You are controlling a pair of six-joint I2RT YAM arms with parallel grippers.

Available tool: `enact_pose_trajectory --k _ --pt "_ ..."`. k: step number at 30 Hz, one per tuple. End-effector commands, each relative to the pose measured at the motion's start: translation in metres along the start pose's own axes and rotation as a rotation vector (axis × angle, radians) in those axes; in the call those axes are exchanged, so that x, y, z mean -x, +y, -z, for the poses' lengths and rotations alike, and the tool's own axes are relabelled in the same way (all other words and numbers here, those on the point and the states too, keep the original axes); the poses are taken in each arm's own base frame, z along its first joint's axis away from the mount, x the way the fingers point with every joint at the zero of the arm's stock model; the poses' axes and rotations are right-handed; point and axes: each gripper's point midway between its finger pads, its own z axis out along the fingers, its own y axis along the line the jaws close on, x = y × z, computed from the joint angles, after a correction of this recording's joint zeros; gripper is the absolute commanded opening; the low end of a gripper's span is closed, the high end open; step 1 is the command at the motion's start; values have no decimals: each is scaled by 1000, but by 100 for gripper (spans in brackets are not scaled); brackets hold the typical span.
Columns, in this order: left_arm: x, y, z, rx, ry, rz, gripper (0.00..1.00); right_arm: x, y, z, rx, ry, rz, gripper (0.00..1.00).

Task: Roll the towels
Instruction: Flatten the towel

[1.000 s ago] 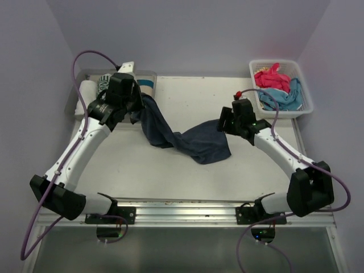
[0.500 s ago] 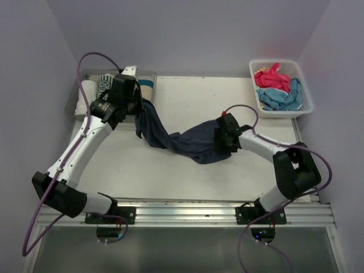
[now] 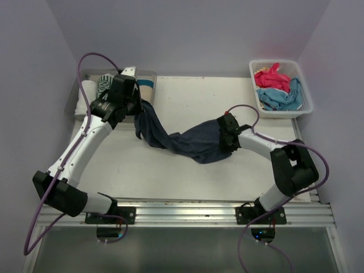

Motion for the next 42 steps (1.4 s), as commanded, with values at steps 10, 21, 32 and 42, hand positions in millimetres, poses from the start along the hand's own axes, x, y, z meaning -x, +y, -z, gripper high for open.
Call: enact_pose_trajectory --k 10,21,32,42 --pt "10 23 -21 45 9 0 0 77 -15 25 -33 -185 -83 0" --pt "47 12 -14 14 -46 0 0 76 -16 31 24 -148 -79 43" --pt "35 12 -22 9 -16 2 0 62 -9 -8 24 -82 -91 46" --pt "42 10 -27 4 -2 -10 0 118 -17 24 -35 -250 -114 0"
